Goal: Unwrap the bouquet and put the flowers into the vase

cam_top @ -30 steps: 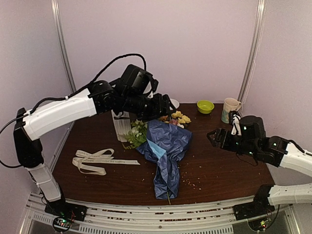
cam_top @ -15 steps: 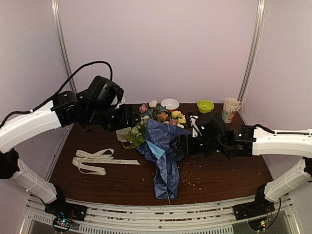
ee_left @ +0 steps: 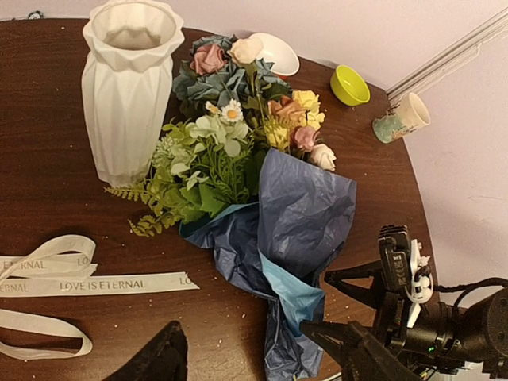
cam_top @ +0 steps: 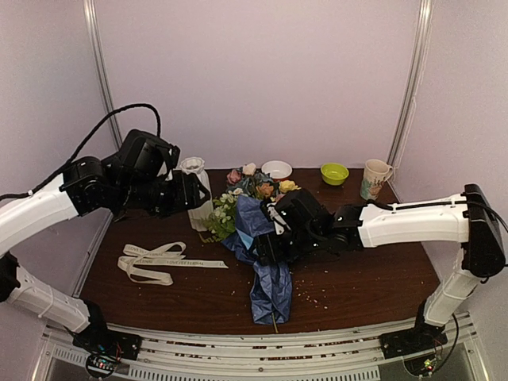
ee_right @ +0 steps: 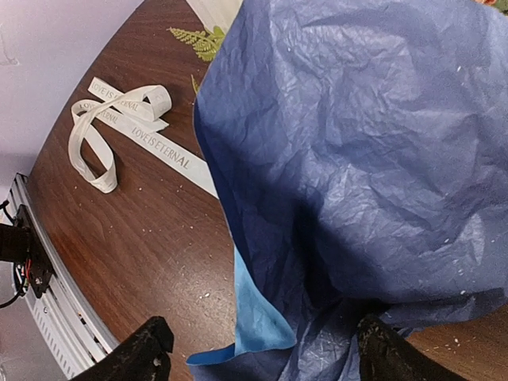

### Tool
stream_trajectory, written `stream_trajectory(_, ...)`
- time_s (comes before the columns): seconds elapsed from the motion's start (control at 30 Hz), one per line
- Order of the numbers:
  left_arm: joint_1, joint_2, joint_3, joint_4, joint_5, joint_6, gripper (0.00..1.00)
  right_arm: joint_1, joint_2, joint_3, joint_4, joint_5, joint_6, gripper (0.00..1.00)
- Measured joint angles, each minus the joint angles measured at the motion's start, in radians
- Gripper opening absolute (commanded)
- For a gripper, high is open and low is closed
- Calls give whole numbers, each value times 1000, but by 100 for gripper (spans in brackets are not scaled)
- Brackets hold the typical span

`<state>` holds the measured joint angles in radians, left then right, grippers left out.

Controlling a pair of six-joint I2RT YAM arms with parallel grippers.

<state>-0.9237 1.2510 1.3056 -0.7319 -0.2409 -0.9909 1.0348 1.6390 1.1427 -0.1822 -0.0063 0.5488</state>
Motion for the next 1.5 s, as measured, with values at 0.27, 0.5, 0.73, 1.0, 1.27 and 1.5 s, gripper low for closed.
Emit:
stream_trajectory(0.27,0,-35,-27,-5,-2,-11,65,0,51,7,6,-41,-6,27)
stream_trajectory(0.5,0,-35,-27,-5,1,-12,62,0,68,45,-6,-55,0,0)
stream_trajectory(0.73,0,21,-5,-7,32,11,61,1,-69,37,-132,79,43,0)
stream_trajectory(1.0,-22,240,114,3,90,79,62,-33,-460,-282,-209,269,268,0)
stream_trajectory(1.27,-56,544,326,20,157,144,71,-89,-572,-477,-292,305,425,0)
stream_trajectory(1.5,-77,832,603,-27,174,151,78,-125,-622,-571,-291,290,461,0)
